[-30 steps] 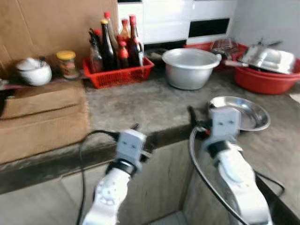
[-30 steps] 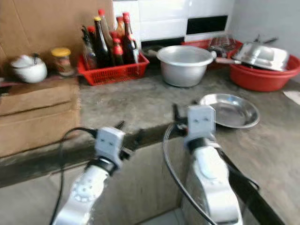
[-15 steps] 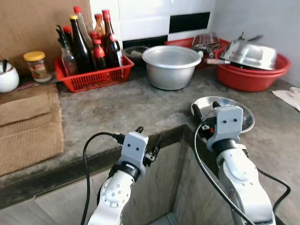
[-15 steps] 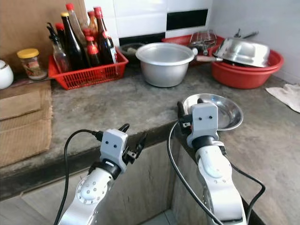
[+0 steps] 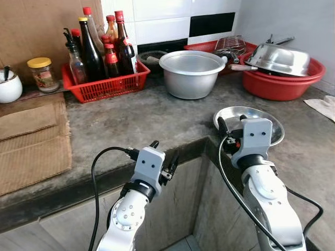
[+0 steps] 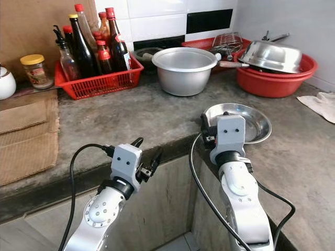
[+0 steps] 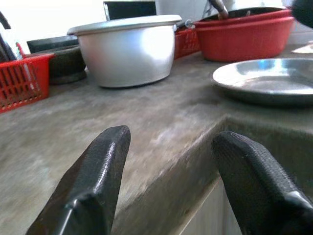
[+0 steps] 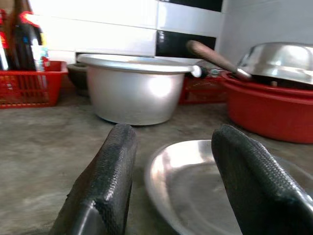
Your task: Kitchen organization
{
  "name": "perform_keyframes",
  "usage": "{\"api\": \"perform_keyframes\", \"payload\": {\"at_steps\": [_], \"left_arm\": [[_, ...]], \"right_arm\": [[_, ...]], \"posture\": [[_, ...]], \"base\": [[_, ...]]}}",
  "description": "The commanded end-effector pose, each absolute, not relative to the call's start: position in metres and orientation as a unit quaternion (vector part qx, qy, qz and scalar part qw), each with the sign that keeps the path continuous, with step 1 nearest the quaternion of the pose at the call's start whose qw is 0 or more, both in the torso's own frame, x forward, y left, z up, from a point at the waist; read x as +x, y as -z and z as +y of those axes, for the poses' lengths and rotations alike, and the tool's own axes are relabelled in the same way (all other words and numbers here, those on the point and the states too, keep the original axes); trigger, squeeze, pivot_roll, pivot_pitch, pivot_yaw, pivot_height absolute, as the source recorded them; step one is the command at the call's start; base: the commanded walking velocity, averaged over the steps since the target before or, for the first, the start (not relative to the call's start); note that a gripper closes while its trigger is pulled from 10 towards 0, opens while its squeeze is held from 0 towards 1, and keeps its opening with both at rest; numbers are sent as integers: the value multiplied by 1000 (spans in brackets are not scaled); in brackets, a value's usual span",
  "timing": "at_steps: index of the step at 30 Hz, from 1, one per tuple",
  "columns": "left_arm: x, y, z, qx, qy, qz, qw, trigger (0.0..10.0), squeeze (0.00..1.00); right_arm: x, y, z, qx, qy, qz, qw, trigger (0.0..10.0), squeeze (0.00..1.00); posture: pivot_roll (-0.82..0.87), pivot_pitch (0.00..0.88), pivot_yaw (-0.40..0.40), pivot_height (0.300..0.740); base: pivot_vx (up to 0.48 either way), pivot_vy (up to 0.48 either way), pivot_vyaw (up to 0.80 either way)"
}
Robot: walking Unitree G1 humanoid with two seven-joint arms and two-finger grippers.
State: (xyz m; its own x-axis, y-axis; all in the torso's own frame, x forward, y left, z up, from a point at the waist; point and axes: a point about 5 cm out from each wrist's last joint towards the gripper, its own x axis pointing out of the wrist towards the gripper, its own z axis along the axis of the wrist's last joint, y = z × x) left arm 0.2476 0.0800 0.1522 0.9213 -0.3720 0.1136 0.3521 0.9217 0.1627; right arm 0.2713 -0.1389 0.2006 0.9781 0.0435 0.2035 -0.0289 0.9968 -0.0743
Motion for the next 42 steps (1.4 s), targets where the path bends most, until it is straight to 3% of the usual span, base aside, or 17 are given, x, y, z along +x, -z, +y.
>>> {"api": "perform_keyframes", "payload": {"at_steps": [1,7,21,32,42], "left_arm": [[250,-158,78,65,185,-80,977,10000,0],[252,-158,80,62,181,-79,978,10000,0],[251,-156,80,55,183,-76,979,10000,0],[250,-156,78,53,189,-76,978,10000,0],[251,-156,78,60,190,-74,977,10000,0]], "right_arm": [[272,-201,-142,-37,-10,-99,994,10000,0],[272,-201,-141,-36,-10,-102,994,10000,0],[272,-201,-140,-29,-10,-105,994,10000,0],[272,-201,-139,-29,-9,-102,994,10000,0],[273,-201,-139,-31,-10,-99,995,10000,0]], "posture": [[54,31,-31,740],[56,29,-30,740],[57,31,-32,740],[55,29,-31,740],[56,23,-34,740]], "base": [[0,0,-800],[0,0,-800],[0,0,-33],[0,384,-800],[0,0,0]]}}
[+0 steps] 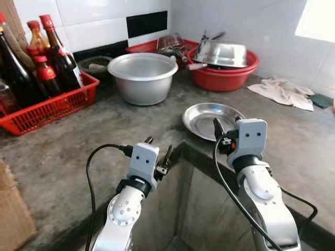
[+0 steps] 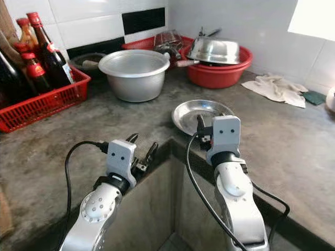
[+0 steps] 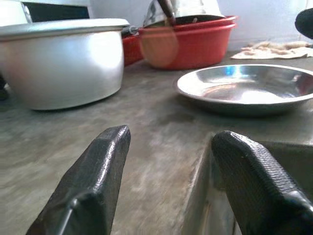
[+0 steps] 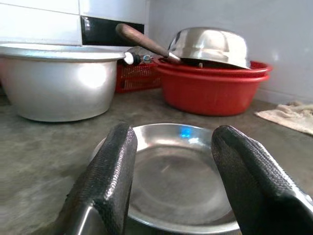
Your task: Kitchen organization
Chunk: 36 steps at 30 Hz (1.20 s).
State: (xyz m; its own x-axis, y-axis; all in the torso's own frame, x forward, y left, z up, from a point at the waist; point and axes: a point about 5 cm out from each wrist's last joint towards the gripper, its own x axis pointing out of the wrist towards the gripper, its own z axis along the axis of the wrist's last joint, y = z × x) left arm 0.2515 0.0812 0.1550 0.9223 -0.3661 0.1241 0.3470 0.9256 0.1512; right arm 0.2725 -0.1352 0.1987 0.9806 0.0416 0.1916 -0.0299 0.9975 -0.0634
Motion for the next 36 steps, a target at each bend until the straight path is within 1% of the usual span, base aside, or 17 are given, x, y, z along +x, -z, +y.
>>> {"api": "perform_keyframes", "payload": {"at_steps": [1,5,8,12,19,21,22,23,24,25,27,29,30,31,33,36], "left_arm": [[251,-155,78,61,190,-74,977,10000,0],[250,-156,76,74,200,-79,974,10000,0],[249,-153,74,87,203,-76,972,10000,0],[249,-154,74,79,204,-76,973,10000,0],[251,-152,77,70,190,-68,977,10000,0],[251,-152,77,71,188,-67,977,10000,0],[250,-151,78,71,186,-63,978,10000,0],[249,-149,79,73,186,-58,978,10000,0],[249,-149,79,73,186,-58,978,10000,0],[249,-146,79,73,187,-51,978,10000,0],[248,-144,80,70,189,-44,979,10000,0],[244,-138,79,72,202,-25,977,10000,0],[244,-138,79,72,202,-25,977,10000,0],[241,-134,77,68,217,-12,974,10000,0],[240,-133,75,67,227,-8,972,10000,0],[237,-131,72,67,240,-3,969,10000,0]], "right_arm": [[274,-200,-140,-29,-8,-97,995,10000,0],[276,-199,-142,-23,-4,-90,996,10000,0],[277,-200,-142,-21,-4,-90,996,10000,0],[278,-200,-142,-19,-6,-88,996,10000,0],[288,-199,-146,-11,-7,-59,998,10000,0],[292,-198,-147,-14,-7,-48,999,10000,0],[299,-197,-147,-15,-13,-28,999,10000,0],[305,-197,-149,-18,-11,-12,1000,10000,282],[305,-197,-149,-18,-11,-12,1000,10000,282],[310,-197,-150,-7,-13,1,1000,10000,1000],[315,-197,-150,9,-19,12,1000,10000,1000],[330,-201,-161,8,28,37,999,10000,988],[330,-201,-161,8,28,37,999,10000,988],[339,-207,-168,7,54,46,997,10000,0],[342,-209,-170,9,64,48,997,10000,0],[353,-218,-180,18,77,61,995,10000,0]], "posture": [[57,22,-33,740],[57,21,-34,740],[53,19,-34,740],[54,26,-36,740],[52,37,-40,740],[51,41,-37,740],[50,40,-38,740],[51,46,-40,740],[51,46,-40,740],[50,48,-43,740],[51,51,-42,740],[55,63,-52,740],[55,63,-52,740],[56,68,-58,740],[56,68,-58,740],[55,76,-62,740]], "base": [[0,0,0],[0,0,0],[0,-455,0],[0,-458,0],[0,0,0],[0,0,0],[0,0,0],[0,0,0],[0,0,0],[0,0,0],[0,0,0],[0,0,0],[0,0,0],[0,0,0],[0,0,0],[0,0,0]]}}
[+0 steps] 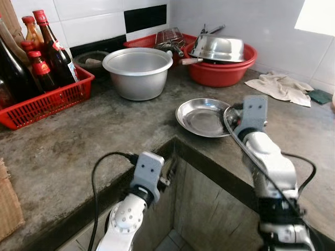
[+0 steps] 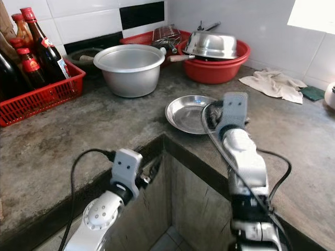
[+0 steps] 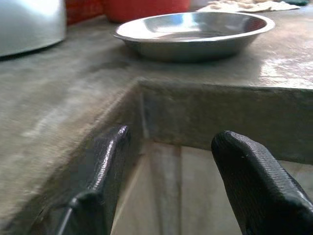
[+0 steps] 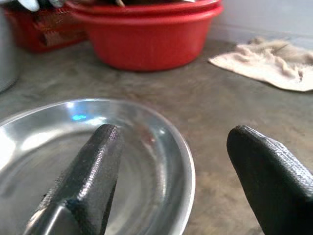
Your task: Kitchen organization
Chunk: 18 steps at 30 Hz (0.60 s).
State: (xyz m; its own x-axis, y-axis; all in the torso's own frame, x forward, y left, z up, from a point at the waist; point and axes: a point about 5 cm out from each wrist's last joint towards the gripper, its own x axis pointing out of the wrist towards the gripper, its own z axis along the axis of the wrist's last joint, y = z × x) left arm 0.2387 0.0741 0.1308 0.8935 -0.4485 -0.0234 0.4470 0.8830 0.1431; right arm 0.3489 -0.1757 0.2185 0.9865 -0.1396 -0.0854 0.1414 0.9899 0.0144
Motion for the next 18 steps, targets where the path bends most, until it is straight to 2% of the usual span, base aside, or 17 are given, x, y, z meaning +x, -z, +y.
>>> {"api": "perform_keyframes", "payload": {"at_steps": [1,7,18], "left_arm": [[237,-132,71,66,244,-3,968,10000,0],[233,-133,64,58,274,-2,960,10000,0],[232,-132,63,62,268,-1,961,10000,0]], "right_arm": [[357,-220,-184,16,75,72,994,10000,0],[373,-211,-195,45,74,153,984,10000,0],[382,-206,-187,116,33,214,969,10000,0]], "posture": [[56,76,-73,740],[60,77,-80,740],[63,74,-95,740]], "base": [[0,0,0],[0,0,0],[0,0,0]]}}
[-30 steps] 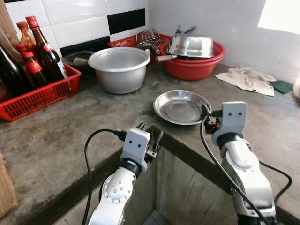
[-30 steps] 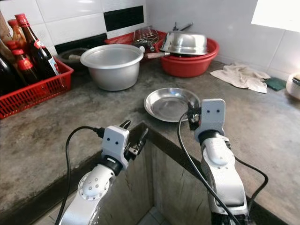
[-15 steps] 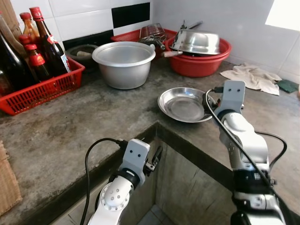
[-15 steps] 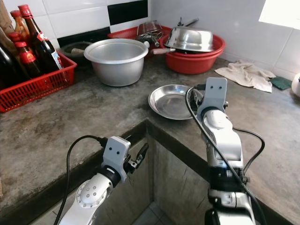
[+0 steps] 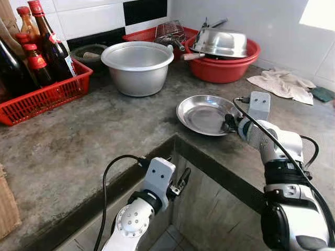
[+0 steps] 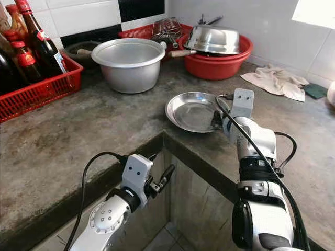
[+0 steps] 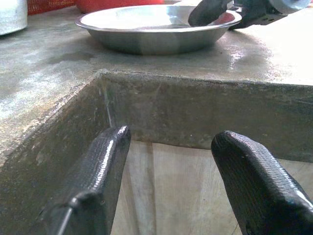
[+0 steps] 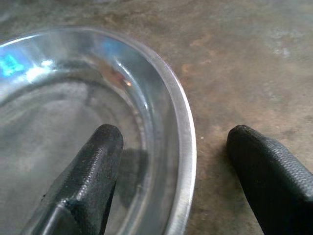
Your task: Kitchen organization
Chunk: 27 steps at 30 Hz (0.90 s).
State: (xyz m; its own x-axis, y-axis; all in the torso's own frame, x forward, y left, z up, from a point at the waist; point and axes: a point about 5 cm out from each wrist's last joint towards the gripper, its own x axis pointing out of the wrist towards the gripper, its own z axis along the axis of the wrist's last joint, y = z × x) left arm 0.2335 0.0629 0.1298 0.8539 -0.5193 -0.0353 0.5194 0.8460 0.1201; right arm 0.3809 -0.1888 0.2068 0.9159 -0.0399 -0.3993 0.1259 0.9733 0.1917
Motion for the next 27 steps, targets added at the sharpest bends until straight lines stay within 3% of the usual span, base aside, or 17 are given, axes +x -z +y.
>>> {"api": "perform_keyframes", "payload": {"at_steps": [1,8,10,11,12,27], "left_arm": [[232,-132,63,62,268,0,961,10000,0],[233,-131,63,65,266,-3,962,10000,0],[233,-131,63,66,265,-3,962,10000,0],[234,-131,63,66,264,-2,962,10000,0],[233,-131,63,66,264,-3,962,10000,0],[235,-131,62,65,262,-5,963,10000,0]], "right_arm": [[383,-205,-185,126,27,227,965,10000,0],[379,-188,-177,186,10,298,936,10000,0],[379,-187,-176,184,8,300,936,9451,0],[378,-186,-176,171,9,302,938,2431,0],[378,-184,-176,169,9,306,937,0,0],[378,-182,-165,152,-3,314,937,0,0]], "posture": [[62,71,-93,740],[64,57,-92,740],[64,58,-91,740],[64,56,-90,740],[63,53,-90,740],[65,48,-91,740]], "base": [[0,0,0],[0,0,0],[0,0,0],[0,0,0],[0,0,0],[0,0,0]]}}
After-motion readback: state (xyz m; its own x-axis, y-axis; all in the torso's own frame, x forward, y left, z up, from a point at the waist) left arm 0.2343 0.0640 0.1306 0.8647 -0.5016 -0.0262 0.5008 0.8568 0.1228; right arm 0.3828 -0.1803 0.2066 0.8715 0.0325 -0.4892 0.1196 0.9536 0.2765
